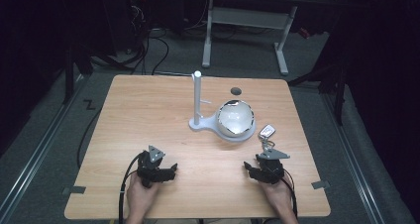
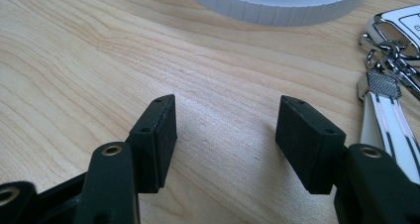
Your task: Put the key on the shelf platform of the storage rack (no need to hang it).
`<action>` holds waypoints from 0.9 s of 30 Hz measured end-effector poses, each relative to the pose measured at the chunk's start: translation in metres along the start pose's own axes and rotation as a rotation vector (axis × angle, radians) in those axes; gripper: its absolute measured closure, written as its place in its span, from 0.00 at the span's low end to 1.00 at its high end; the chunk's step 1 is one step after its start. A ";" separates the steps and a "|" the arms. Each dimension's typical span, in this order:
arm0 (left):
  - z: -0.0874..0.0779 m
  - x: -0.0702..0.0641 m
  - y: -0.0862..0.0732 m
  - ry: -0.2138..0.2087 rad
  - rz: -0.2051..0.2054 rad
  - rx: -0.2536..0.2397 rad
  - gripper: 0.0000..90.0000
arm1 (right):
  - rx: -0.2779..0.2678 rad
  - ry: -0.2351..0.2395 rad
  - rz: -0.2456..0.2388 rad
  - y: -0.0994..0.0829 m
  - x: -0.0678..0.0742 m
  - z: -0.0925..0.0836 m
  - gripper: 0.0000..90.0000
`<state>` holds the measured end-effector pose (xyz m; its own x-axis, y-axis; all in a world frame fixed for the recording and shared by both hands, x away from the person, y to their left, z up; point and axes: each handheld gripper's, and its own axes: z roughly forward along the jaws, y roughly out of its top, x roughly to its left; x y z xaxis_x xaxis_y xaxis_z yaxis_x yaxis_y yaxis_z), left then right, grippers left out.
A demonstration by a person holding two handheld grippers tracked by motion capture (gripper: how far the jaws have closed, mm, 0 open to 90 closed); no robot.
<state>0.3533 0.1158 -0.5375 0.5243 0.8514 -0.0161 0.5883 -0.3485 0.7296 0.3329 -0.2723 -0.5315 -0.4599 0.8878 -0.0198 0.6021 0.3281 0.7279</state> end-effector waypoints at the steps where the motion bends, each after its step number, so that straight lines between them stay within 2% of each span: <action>1: 0.000 0.000 0.000 0.000 0.000 0.000 0.17 | 0.001 -0.001 0.002 0.000 0.000 0.000 0.46; 15: 0.000 0.000 0.000 0.000 0.000 0.000 0.17 | 0.025 -0.019 0.022 0.002 0.002 -0.005 0.53; 27: 0.000 0.000 0.000 0.000 0.001 0.001 0.17 | -0.032 -0.019 0.061 0.003 -0.007 -0.022 0.57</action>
<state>0.3533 0.1159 -0.5374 0.5251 0.8509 -0.0153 0.5883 -0.3499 0.7290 0.3235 -0.2844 -0.5140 -0.4102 0.9119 0.0119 0.6073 0.2635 0.7495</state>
